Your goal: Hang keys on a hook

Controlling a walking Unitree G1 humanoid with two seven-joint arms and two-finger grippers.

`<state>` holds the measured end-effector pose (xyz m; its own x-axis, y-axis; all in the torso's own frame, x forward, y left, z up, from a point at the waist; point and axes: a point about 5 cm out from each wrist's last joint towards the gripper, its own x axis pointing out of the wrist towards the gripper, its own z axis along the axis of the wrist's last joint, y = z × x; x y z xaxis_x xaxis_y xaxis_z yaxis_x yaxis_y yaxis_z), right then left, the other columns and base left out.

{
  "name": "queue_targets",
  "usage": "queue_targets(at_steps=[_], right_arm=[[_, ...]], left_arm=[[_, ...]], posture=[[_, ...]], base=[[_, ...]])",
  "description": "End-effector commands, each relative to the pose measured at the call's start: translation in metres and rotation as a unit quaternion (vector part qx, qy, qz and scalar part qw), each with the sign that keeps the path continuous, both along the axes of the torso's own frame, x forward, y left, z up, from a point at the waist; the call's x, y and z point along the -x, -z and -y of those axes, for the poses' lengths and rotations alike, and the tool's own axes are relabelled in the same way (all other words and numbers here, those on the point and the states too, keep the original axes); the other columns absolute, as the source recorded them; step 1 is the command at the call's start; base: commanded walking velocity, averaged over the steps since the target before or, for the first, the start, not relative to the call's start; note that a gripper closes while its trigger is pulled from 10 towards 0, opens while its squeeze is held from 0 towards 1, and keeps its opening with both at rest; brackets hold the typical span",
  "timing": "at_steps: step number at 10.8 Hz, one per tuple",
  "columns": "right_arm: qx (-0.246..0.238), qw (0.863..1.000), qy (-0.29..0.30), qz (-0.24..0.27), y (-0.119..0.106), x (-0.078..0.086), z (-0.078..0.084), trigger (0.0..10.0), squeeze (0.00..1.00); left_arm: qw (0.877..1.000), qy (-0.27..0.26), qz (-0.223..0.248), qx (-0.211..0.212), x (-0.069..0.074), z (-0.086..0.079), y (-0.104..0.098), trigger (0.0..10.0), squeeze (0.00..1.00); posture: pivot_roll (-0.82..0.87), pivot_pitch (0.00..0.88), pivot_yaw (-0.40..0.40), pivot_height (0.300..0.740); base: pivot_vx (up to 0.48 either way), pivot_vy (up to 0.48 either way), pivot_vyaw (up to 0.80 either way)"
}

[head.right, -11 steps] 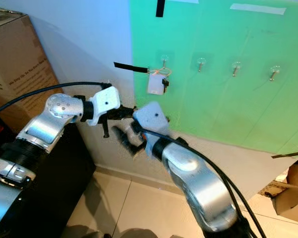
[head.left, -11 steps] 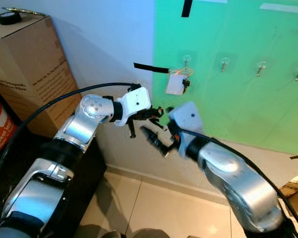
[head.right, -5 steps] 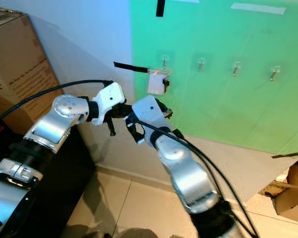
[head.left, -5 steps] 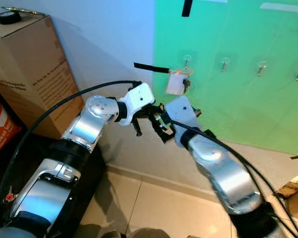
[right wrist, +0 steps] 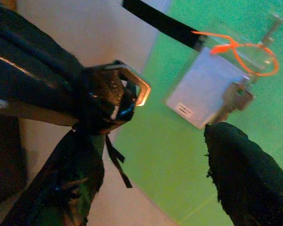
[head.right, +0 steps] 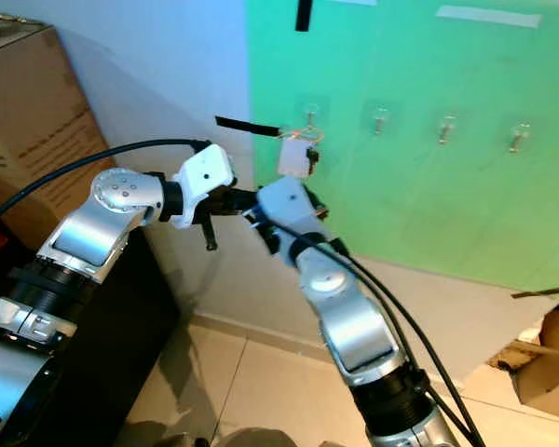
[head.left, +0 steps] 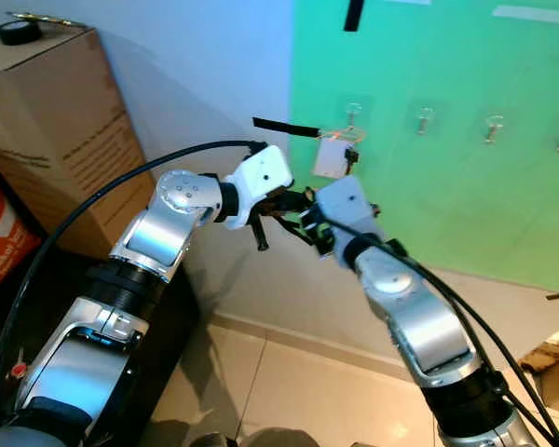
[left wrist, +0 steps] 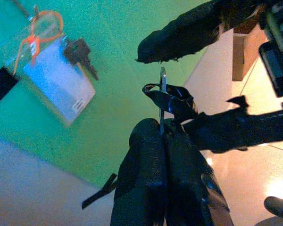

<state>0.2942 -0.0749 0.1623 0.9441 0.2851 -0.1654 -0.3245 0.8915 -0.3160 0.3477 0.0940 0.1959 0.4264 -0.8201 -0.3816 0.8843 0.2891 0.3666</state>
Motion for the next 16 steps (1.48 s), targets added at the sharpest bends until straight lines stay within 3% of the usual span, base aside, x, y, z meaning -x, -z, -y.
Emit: queue_targets(at_steps=[1, 4, 5, 6, 7, 10, 11, 12, 13, 14, 15, 16], right_arm=[[-0.010, 1.000, 0.003, 0.026, -0.011, -0.004, 0.002, 0.0, 0.00], [-0.007, 0.999, -0.005, 0.035, -0.013, -0.004, 0.005, 0.0, 0.00], [-0.003, 0.999, -0.024, 0.038, -0.013, -0.001, 0.003, 3.5, 0.00], [0.016, 0.997, -0.069, 0.035, -0.010, 0.008, -0.001, 10.0, 0.40], [0.012, 0.995, -0.093, 0.030, -0.010, 0.013, -0.003, 10.0, 1.00], [0.003, 0.995, -0.098, 0.035, -0.014, 0.013, -0.008, 10.0, 1.00], [0.002, 0.997, -0.065, 0.042, -0.016, 0.007, -0.004, 10.0, 0.60], [0.006, 0.997, -0.059, 0.041, -0.016, 0.005, -0.003, 10.0, 0.00], [0.008, 0.998, -0.056, 0.039, -0.015, 0.004, -0.001, 10.0, 0.00], [0.005, 0.998, -0.054, 0.039, -0.015, 0.004, 0.000, 3.3, 0.00], [0.003, 0.998, -0.055, 0.040, -0.015, 0.004, -0.001, 1.3, 0.00], [0.001, 0.997, -0.062, 0.041, -0.015, 0.005, -0.002, 0.0, 0.00]], left_arm=[[1.000, 0.017, -0.010, -0.009, 0.004, 0.001, 0.002, 0.0, 0.00], [1.000, -0.006, -0.004, -0.025, 0.000, -0.004, 0.006, 0.0, 0.00], [0.999, -0.027, 0.003, -0.026, -0.003, -0.006, 0.006, 0.0, 0.00], [0.999, -0.039, 0.006, -0.023, -0.006, -0.007, 0.004, 0.0, 0.00], [0.999, -0.038, 0.006, -0.021, -0.006, -0.006, 0.004, 0.0, 0.00], [1.000, -0.026, 0.002, -0.015, -0.003, -0.001, 0.004, 0.0, 0.00], [1.000, -0.022, 0.000, -0.015, -0.002, -0.001, 0.004, 0.0, 0.00], [1.000, -0.022, 0.001, -0.015, -0.002, -0.001, 0.004, 0.0, 0.00], [1.000, -0.021, 0.000, -0.015, -0.002, -0.002, 0.003, 0.0, 0.00], [1.000, -0.020, -0.001, -0.017, -0.002, -0.003, 0.004, 0.0, 0.00], [1.000, -0.017, -0.002, -0.019, -0.001, -0.003, 0.004, 0.0, 0.00], [1.000, -0.015, -0.003, -0.020, 0.000, -0.003, 0.005, 0.0, 0.00]], posture=[[-0.11, 0.000, 0.053, 0.740], [-0.11, 0.000, 0.051, 0.740], [-0.11, 0.000, 0.051, 0.740], [-0.11, 0.000, 0.050, 0.740], [-0.12, 0.000, 0.052, 0.740], [-0.12, 0.000, 0.055, 0.740], [-0.12, 0.000, 0.055, 0.740], [-0.11, 0.000, 0.051, 0.740], [-0.11, 0.000, 0.050, 0.740], [-0.11, 0.000, 0.049, 0.740], [-0.11, 0.000, 0.049, 0.740], [-0.11, 0.000, 0.048, 0.740]], base=[[0.000, 0.000, 0.00], [0.000, 0.000, 0.00], [0.000, 0.000, 0.00], [0.000, 0.000, 0.00], [0.000, 0.000, 0.00], [0.000, 0.000, 0.00], [0.000, 0.000, 0.00], [0.000, 0.000, 0.00], [0.000, 0.000, 0.00], [0.000, 0.000, 0.00], [0.000, 0.000, 0.00], [0.000, 0.000, 0.00]])
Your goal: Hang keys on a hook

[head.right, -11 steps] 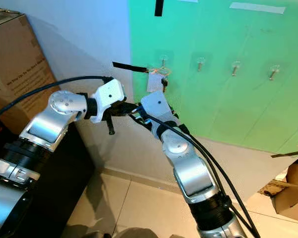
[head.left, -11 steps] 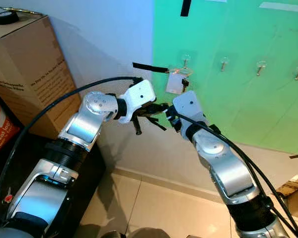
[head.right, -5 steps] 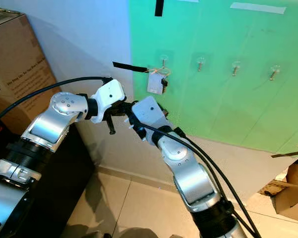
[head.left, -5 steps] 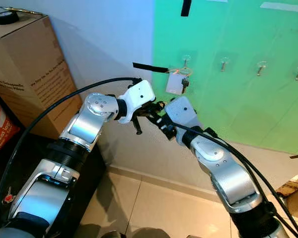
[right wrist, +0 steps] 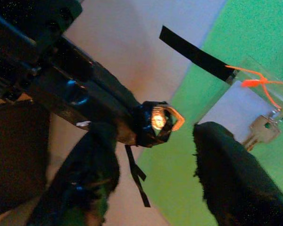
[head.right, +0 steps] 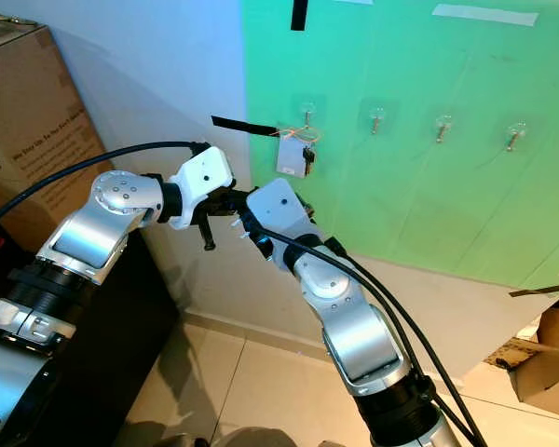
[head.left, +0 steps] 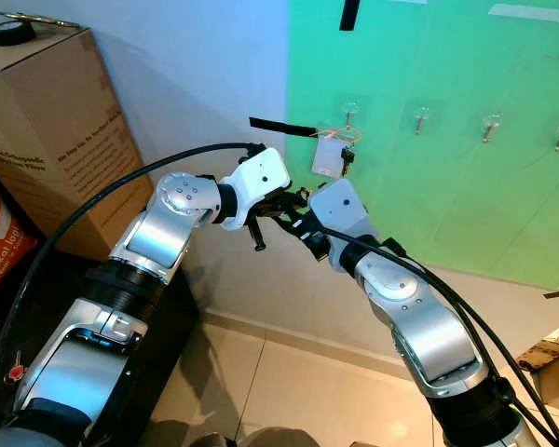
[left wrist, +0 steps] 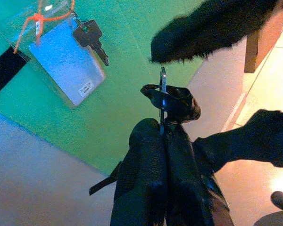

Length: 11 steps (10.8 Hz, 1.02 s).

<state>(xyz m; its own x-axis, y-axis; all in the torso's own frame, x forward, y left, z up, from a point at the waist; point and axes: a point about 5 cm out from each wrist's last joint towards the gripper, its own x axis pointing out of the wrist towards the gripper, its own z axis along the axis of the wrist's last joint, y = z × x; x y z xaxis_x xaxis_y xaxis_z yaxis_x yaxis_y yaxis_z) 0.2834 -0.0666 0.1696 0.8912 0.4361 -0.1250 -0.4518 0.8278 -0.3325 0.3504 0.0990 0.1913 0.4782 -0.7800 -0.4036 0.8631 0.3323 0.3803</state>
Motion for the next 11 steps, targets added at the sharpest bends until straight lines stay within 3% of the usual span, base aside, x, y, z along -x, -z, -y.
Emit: queue_targets(at_steps=[1, 11], right_arm=[[-0.001, 1.000, 0.017, 0.019, -0.0077, -0.0056, 0.0065, 0.0, 0.00], [0.000, 1.000, 0.012, 0.023, -0.0081, -0.0062, 0.0062, 0.0, 0.00]], left_arm=[[1.000, 0.015, -0.006, -0.005, 0.0026, 0.0021, 0.0005, 0.0, 0.00], [1.000, 0.001, -0.005, -0.010, -0.0001, -0.0013, 0.0027, 0.0, 0.00]], posture=[[-0.11, 0.000, 0.048, 0.740], [-0.12, 0.000, 0.048, 0.740]], base=[[0.000, 0.000, 0.00], [0.000, 0.000, 0.00]])
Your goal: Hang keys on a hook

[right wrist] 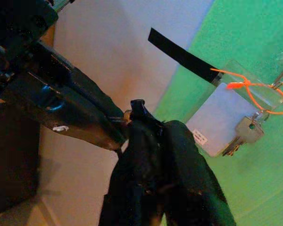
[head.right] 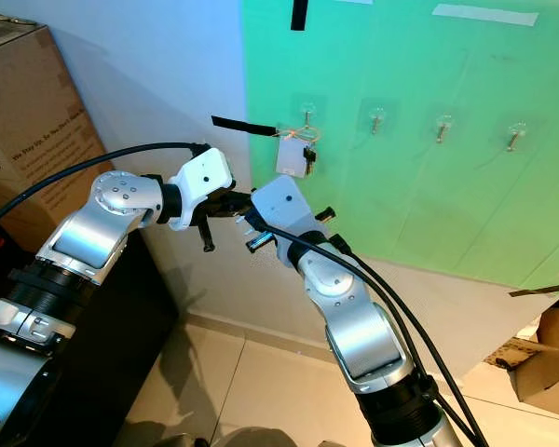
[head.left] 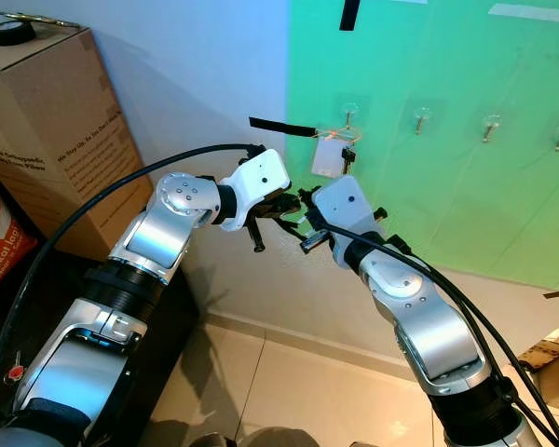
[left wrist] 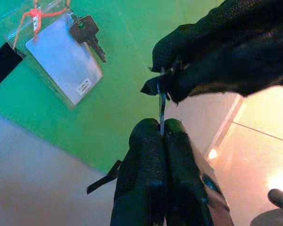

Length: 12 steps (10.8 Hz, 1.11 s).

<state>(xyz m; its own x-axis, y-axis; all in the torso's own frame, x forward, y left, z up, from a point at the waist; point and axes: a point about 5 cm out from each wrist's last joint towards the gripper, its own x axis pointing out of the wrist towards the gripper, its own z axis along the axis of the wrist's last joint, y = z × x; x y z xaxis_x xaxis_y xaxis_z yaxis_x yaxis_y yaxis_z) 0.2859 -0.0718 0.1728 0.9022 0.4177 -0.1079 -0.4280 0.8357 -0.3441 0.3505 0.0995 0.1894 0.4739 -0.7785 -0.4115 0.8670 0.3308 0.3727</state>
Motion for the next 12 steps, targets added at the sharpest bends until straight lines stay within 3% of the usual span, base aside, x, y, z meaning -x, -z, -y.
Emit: queue_targets(at_steps=[1, 3, 4, 7, 10, 12], right_arm=[[-0.001, 1.000, 0.003, 0.012, -0.005, -0.004, 0.001, 0.0, 0.00], [-0.004, 1.000, 0.004, 0.015, -0.006, -0.004, 0.003, 0.0, 0.00], [-0.037, 0.999, -0.007, 0.009, -0.009, -0.003, 0.004, 0.0, 0.00], [-0.097, 0.991, -0.092, -0.020, -0.016, 0.008, 0.002, 0.0, 0.00], [-0.091, 0.983, -0.157, -0.039, -0.014, 0.018, -0.001, 0.0, 0.00], [-0.089, 0.983, -0.155, -0.041, -0.014, 0.018, 0.002, 0.0, 0.00]], left_arm=[[1.000, -0.001, 0.000, -0.008, -0.001, -0.001, 0.000, 0.0, 0.00], [1.000, -0.005, 0.001, -0.005, -0.001, -0.003, 0.001, 0.0, 0.00], [1.000, -0.006, 0.003, 0.000, -0.001, -0.006, 0.003, 0.0, 0.00], [1.000, 0.005, -0.001, 0.028, 0.005, -0.016, 0.008, 0.0, 0.00], [0.999, 0.017, 0.001, 0.032, 0.008, -0.023, 0.011, 0.0, 0.00], [0.999, 0.013, -0.001, 0.030, 0.006, -0.030, 0.011, 0.0, 0.00]], posture=[[-0.12, 0.000, 0.049, 0.740], [-0.12, 0.000, 0.050, 0.740], [-0.12, 0.000, 0.048, 0.740], [-0.12, 0.000, 0.039, 0.740], [-0.12, 0.000, 0.036, 0.740], [-0.12, 0.000, 0.036, 0.740]], base=[[0.000, 0.000, 0.00], [0.000, 0.000, 0.00], [0.000, 0.000, 0.00], [0.000, 0.000, 0.00], [0.000, 0.000, 0.00], [0.000, 0.000, 0.00]])
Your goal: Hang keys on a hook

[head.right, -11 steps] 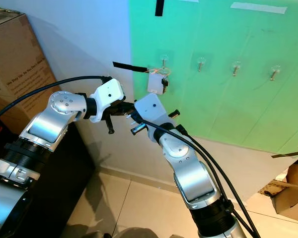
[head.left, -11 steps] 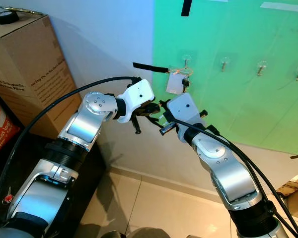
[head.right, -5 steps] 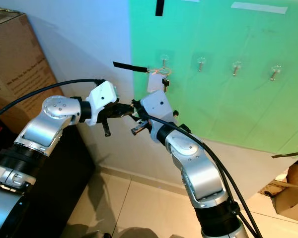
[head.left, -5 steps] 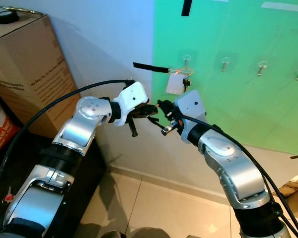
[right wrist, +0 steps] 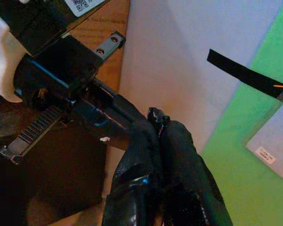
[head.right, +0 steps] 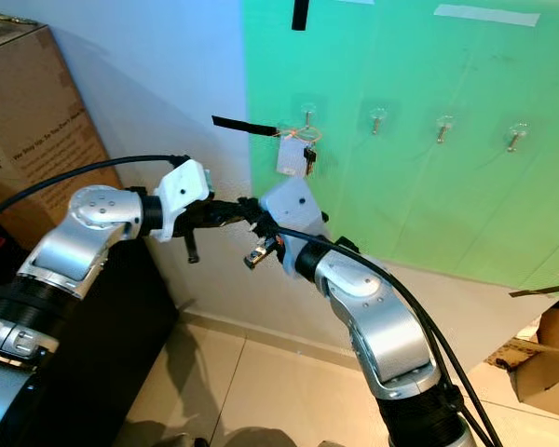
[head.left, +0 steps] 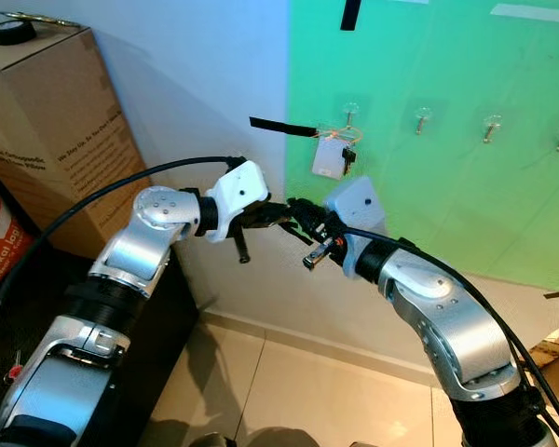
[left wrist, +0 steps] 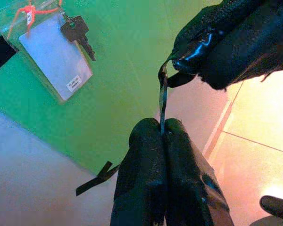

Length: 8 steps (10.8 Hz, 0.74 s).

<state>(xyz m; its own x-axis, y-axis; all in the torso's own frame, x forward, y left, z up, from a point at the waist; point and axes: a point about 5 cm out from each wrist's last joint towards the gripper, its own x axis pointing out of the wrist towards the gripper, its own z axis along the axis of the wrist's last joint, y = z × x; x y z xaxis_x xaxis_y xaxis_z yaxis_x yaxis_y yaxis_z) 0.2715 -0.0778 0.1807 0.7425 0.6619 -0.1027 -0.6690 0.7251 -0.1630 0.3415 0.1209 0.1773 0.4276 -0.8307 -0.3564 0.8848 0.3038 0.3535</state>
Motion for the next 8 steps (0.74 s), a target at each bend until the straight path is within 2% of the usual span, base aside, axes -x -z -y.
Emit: queue_targets(at_steps=[1, 3, 4, 8], right_arm=[[-0.016, 1.000, -0.011, 0.009, -0.008, 0.002, -0.002, 0.0, 0.00], [-0.023, 1.000, -0.005, 0.011, -0.010, 0.000, 0.000, 0.0, 0.00], [-0.025, 1.000, -0.001, 0.014, -0.012, -0.001, 0.001, 0.0, 0.00], [-0.037, 0.998, 0.045, 0.041, -0.022, -0.010, 0.009, 0.0, 0.00]], left_arm=[[1.000, -0.018, -0.002, -0.003, -0.003, -0.010, -0.001, 0.0, 0.00], [1.000, -0.015, -0.003, 0.000, -0.002, -0.010, -0.001, 0.0, 0.00], [1.000, -0.014, -0.004, 0.001, -0.001, -0.009, -0.001, 0.3, 0.00], [0.999, -0.033, -0.010, -0.010, -0.002, -0.014, 0.004, 0.0, 0.00]], posture=[[-0.12, 0.000, 0.037, 0.740], [-0.12, 0.000, 0.036, 0.740], [-0.12, 0.000, 0.035, 0.740], [-0.13, 0.000, 0.029, 0.740]], base=[[0.000, 0.000, 0.00], [0.000, 0.000, 0.00], [0.000, 0.000, 0.00], [0.000, 0.000, 0.00]])
